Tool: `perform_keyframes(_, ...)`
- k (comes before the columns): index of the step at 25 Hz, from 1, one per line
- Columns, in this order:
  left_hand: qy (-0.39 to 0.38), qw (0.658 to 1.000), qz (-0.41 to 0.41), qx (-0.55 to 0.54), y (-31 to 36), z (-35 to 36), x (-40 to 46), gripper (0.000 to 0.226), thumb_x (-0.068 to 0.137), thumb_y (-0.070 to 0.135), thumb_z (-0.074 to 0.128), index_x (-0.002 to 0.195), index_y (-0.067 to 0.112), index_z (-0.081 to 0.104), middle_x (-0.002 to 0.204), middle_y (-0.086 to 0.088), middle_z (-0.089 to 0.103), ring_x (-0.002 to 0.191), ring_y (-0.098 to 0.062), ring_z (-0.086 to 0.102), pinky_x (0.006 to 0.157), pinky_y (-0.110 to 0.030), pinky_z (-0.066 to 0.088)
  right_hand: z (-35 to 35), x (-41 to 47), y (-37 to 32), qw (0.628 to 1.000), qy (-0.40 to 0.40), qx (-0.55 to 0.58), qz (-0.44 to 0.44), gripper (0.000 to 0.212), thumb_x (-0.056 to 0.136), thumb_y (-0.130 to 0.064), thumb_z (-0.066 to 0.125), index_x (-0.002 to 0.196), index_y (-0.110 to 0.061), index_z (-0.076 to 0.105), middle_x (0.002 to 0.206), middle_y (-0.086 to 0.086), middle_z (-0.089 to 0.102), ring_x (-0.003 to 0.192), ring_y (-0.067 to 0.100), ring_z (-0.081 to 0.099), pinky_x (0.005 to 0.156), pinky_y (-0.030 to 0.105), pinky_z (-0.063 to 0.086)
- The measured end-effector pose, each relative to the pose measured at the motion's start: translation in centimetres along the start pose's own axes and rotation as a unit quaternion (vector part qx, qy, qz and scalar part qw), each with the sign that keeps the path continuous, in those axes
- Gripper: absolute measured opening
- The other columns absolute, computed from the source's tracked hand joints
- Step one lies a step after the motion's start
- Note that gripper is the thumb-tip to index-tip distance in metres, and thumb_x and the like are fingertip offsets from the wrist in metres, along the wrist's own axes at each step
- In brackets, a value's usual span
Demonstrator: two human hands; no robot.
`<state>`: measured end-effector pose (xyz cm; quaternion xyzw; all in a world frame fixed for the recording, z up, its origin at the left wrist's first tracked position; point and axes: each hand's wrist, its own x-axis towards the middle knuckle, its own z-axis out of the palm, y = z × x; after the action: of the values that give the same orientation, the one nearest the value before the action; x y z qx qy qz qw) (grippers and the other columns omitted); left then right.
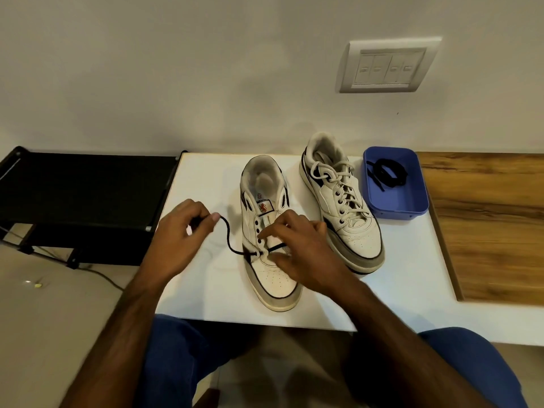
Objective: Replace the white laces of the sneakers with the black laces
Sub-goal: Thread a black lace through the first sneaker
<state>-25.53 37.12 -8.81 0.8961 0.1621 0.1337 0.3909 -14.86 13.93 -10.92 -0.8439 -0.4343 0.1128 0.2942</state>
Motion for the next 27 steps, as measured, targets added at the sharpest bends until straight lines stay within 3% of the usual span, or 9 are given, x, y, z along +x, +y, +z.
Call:
perform_keyframes(3, -0.009, 0.987, -0.070, 0.145, -0.4, 0.3, 0.4, 0.033, 0.096, 0.051, 0.052, 0.095, 0.020, 0.061, 0.079, 0.007, 0.056, 0.071, -0.013, 0.055, 0.068, -0.032, 0.044, -2.3, -0.3, 1.4, 0.987, -0.009, 0.161, 0.024, 0.034, 0.087, -0.011, 0.075, 0.114, -0.025, 0.059, 0.114, -0.011, 0.051, 0.096, 0.003, 0.061, 0.084, 0.014, 0.042)
perform_keyframes(6, -0.007, 0.993, 0.010, 0.118, 0.4, 0.1, 0.3, 0.016, 0.097, 0.039, 0.060, 0.099, 0.024, 0.063, 0.078, 0.006, 0.057, 0.070, -0.013, 0.057, 0.064, -0.030, 0.045, -2.9, -0.4, 1.9, 0.985, -0.024, 0.167, 0.028, 0.029, 0.087, -0.009, 0.075, 0.109, -0.021, 0.061, 0.112, -0.006, 0.056, 0.093, 0.006, 0.061, 0.076, 0.010, 0.044)
perform_keyframes(8, -0.092, 0.989, 0.067, 0.096, 1.3, 0.7, 0.0, 0.010, 0.092, 0.036, 0.069, 0.094, 0.028, 0.064, 0.075, 0.009, 0.058, 0.069, -0.012, 0.057, 0.061, -0.027, 0.046, -2.4, -0.3, 1.9, 0.988, -0.024, 0.151, 0.030, 0.026, 0.087, -0.013, 0.076, 0.108, -0.023, 0.063, 0.108, -0.009, 0.054, 0.090, 0.008, 0.060, 0.074, 0.015, 0.047)
perform_keyframes(11, -0.203, 0.958, 0.108, 0.173, 1.7, 3.0, -0.2, 0.019, 0.086, 0.046, 0.074, 0.086, 0.033, 0.060, 0.072, 0.017, 0.054, 0.067, -0.009, 0.055, 0.058, -0.022, 0.037, -1.9, -0.1, 1.9, 0.988, -0.013, 0.149, 0.039, 0.026, 0.086, -0.016, 0.076, 0.107, -0.025, 0.064, 0.101, -0.012, 0.055, 0.086, 0.006, 0.059, 0.074, 0.022, 0.051)
perform_keyframes(13, -0.180, 0.952, 0.139, 0.204, 1.8, 4.3, -0.1, 0.024, 0.085, 0.044, 0.076, 0.087, 0.031, 0.056, 0.075, 0.017, 0.055, 0.064, -0.009, 0.053, 0.061, -0.024, 0.035, -2.0, -0.1, 1.8, 0.986, -0.017, 0.158, 0.054, 0.026, 0.086, -0.016, 0.076, 0.106, -0.027, 0.063, 0.097, -0.012, 0.058, 0.083, 0.005, 0.059, 0.073, 0.024, 0.052)
perform_keyframes(17, -0.165, 0.951, 0.182, 0.188, 2.4, 4.8, 0.0, 0.032, 0.090, 0.038, 0.073, 0.115, 0.031, 0.054, 0.082, 0.020, 0.054, 0.069, -0.007, 0.053, 0.065, -0.027, 0.040, -2.3, -0.1, 1.5, 0.975, -0.038, 0.195, 0.098, 0.023, 0.088, -0.015, 0.075, 0.105, -0.027, 0.065, 0.087, -0.010, 0.065, 0.077, 0.007, 0.062, 0.070, 0.024, 0.053)
perform_keyframes(21, -0.191, 0.937, 0.179, 0.233, 2.4, 4.7, 0.6, 0.022, 0.094, 0.043, 0.066, 0.106, 0.028, 0.055, 0.085, 0.019, 0.054, 0.080, -0.014, 0.057, 0.073, -0.036, 0.044, -3.1, 0.0, 1.7, 0.986, -0.007, 0.147, 0.080, 0.015, 0.092, -0.004, 0.067, 0.100, -0.017, 0.070, 0.087, -0.008, 0.064, 0.078, 0.001, 0.059, 0.069, 0.011, 0.044)
perform_keyframes(27, -0.202, 0.944, 0.171, 0.199, 2.2, 4.7, 0.8, 0.023, 0.092, 0.042, 0.069, 0.102, 0.025, 0.057, 0.086, 0.013, 0.061, 0.075, -0.011, 0.054, 0.066, -0.035, 0.048, -3.6, 0.1, 1.7, 0.994, -0.004, 0.075, 0.085, 0.014, 0.096, -0.010, 0.064, 0.108, -0.017, 0.068, 0.095, -0.004, 0.058, 0.080, 0.005, 0.053, 0.073, 0.023, 0.046)
